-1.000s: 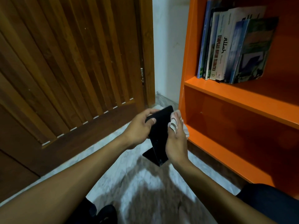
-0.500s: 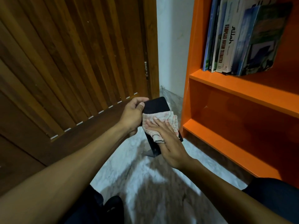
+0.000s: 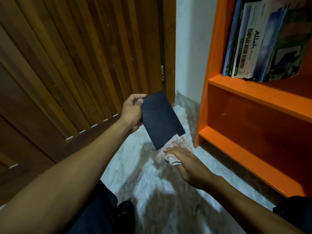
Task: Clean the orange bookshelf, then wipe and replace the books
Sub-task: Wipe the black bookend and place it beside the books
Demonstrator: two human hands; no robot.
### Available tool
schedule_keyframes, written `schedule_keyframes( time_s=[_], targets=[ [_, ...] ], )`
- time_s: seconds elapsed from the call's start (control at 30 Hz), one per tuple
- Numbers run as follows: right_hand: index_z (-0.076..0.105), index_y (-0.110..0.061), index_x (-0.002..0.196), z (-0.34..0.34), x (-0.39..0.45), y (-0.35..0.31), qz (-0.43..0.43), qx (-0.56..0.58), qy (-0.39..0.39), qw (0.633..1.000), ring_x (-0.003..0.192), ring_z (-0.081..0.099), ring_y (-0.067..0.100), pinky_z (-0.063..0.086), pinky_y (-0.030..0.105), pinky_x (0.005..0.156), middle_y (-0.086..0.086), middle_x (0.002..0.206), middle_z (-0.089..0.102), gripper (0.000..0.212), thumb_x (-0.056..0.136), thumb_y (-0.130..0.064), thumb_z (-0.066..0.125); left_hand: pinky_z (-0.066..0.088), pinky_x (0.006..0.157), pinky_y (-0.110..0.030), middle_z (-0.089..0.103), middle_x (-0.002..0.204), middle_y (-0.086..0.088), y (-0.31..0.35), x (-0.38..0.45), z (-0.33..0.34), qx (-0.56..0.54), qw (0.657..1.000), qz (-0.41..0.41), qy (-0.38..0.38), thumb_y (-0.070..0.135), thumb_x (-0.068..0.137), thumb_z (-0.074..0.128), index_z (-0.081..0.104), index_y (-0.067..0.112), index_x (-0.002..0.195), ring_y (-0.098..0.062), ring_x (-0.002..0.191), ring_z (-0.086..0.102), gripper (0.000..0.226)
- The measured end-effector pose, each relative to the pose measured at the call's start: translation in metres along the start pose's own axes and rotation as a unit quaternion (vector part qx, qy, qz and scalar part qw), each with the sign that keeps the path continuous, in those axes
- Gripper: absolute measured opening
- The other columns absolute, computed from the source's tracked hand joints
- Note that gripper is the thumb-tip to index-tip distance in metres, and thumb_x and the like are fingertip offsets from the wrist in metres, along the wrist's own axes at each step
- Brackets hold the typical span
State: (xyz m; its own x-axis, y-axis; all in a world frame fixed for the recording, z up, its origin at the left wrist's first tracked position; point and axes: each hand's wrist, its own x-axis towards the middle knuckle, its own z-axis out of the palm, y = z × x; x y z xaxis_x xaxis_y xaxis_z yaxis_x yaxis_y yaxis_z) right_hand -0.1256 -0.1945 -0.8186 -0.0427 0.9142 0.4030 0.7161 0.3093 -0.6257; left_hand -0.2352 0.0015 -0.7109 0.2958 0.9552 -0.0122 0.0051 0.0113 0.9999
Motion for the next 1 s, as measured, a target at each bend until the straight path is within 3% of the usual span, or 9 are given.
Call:
schedule_keyframes(
  time_s=[0.1, 0.2, 0.3, 0.37, 0.47, 0.6, 0.77, 0.9, 1.0],
  targets=[
    [0.055, -0.031, 0.103, -0.002, -0.006, 0.009, 0.119, 0.008, 0.002, 0.993, 0.085, 0.059, 0.003, 0.046, 0.022, 0.073, -0.011, 0.093, 0.064, 0.028, 0.100, -0.007, 0.041, 0.050, 0.051, -0.022, 0.064, 0.098, -0.006, 0.002, 0.004, -0.006, -0.033, 0.999, -0.012, 0.031, 0.010, 0.105, 0.042, 0.062, 0.015, 0.102, -0.017, 0.081, 0.061, 0.022],
    [0.053, -0.028, 0.093, -0.003, -0.007, 0.016, 0.197, 0.063, 0.122, 0.971, 0.066, 0.056, -0.003, 0.040, 0.013, 0.060, -0.017, 0.072, 0.060, 0.027, 0.103, -0.007, 0.040, 0.051, 0.052, -0.024, 0.064, 0.099, -0.008, 0.001, 0.006, -0.012, -0.035, 0.999, -0.016, 0.037, 0.009, 0.105, 0.042, 0.063, 0.013, 0.101, -0.019, 0.082, 0.062, 0.021],
    [0.058, -0.020, 0.099, -0.004, 0.002, 0.020, 0.295, 0.191, 0.251, 0.902, 0.055, 0.052, -0.002, 0.041, 0.023, 0.057, -0.011, 0.071, 0.056, 0.020, 0.107, -0.021, 0.040, 0.050, 0.053, -0.025, 0.064, 0.097, -0.008, -0.003, 0.006, -0.015, -0.035, 0.997, -0.039, 0.051, 0.009, 0.105, 0.043, 0.063, 0.011, 0.103, -0.019, 0.082, 0.061, 0.020],
    [0.061, -0.014, 0.111, -0.005, 0.009, 0.021, 0.335, 0.277, 0.294, 0.851, 0.071, 0.065, 0.004, 0.051, 0.032, 0.066, -0.003, 0.084, 0.066, 0.020, 0.106, -0.023, 0.043, 0.054, 0.059, -0.029, 0.064, 0.103, -0.011, -0.008, 0.007, -0.014, -0.040, 0.994, -0.072, 0.068, 0.007, 0.104, 0.042, 0.063, 0.011, 0.102, -0.023, 0.090, 0.061, 0.021],
    [0.065, -0.013, 0.117, -0.007, 0.015, 0.013, 0.345, 0.399, 0.289, 0.799, 0.104, 0.070, 0.022, 0.056, 0.042, 0.090, 0.006, 0.109, 0.074, 0.022, 0.105, -0.019, 0.047, 0.056, 0.089, -0.047, 0.061, 0.117, -0.018, -0.017, 0.007, -0.009, -0.044, 0.987, -0.130, 0.086, -0.002, 0.099, 0.040, 0.061, 0.016, 0.093, -0.033, 0.108, 0.059, 0.028],
    [0.067, -0.014, 0.115, -0.008, 0.022, 0.008, 0.349, 0.411, 0.248, 0.805, 0.106, 0.070, 0.023, 0.054, 0.046, 0.096, 0.007, 0.110, 0.074, 0.021, 0.101, -0.022, 0.056, 0.052, 0.099, -0.050, 0.053, 0.125, -0.013, -0.025, 0.004, -0.002, -0.017, 0.982, -0.166, 0.093, -0.008, 0.094, 0.041, 0.053, 0.027, 0.091, -0.035, 0.114, 0.056, 0.037],
    [0.065, -0.011, 0.117, -0.021, 0.032, 0.009, 0.370, 0.429, 0.277, 0.776, 0.103, 0.071, 0.027, 0.057, 0.043, 0.091, 0.011, 0.108, 0.074, 0.020, 0.100, -0.018, 0.058, 0.056, 0.080, -0.044, 0.055, 0.117, -0.007, -0.018, -0.016, 0.007, 0.000, 0.980, -0.194, -0.043, 0.003, 0.102, 0.042, 0.035, 0.023, 0.144, -0.025, 0.095, 0.059, 0.047],
    [0.064, -0.012, 0.119, -0.039, 0.035, 0.015, 0.386, 0.431, 0.305, 0.757, 0.103, 0.070, 0.028, 0.056, 0.046, 0.093, 0.012, 0.110, 0.073, 0.020, 0.102, -0.015, 0.054, 0.053, 0.077, -0.032, 0.064, 0.113, -0.008, -0.011, -0.047, 0.021, 0.111, 0.958, -0.156, -0.213, 0.005, 0.102, 0.047, 0.060, 0.016, 0.128, -0.025, 0.100, 0.062, 0.032],
    [0.067, -0.016, 0.104, -0.051, 0.035, 0.016, 0.389, 0.436, 0.308, 0.751, 0.106, 0.068, 0.031, 0.053, 0.049, 0.098, 0.012, 0.107, 0.072, 0.013, 0.102, -0.015, 0.054, 0.056, 0.075, -0.033, 0.068, 0.102, -0.009, -0.018, -0.052, 0.025, 0.146, 0.947, -0.095, -0.269, 0.000, 0.098, 0.052, 0.063, 0.015, 0.123, -0.020, 0.090, 0.065, 0.031]
  ],
)
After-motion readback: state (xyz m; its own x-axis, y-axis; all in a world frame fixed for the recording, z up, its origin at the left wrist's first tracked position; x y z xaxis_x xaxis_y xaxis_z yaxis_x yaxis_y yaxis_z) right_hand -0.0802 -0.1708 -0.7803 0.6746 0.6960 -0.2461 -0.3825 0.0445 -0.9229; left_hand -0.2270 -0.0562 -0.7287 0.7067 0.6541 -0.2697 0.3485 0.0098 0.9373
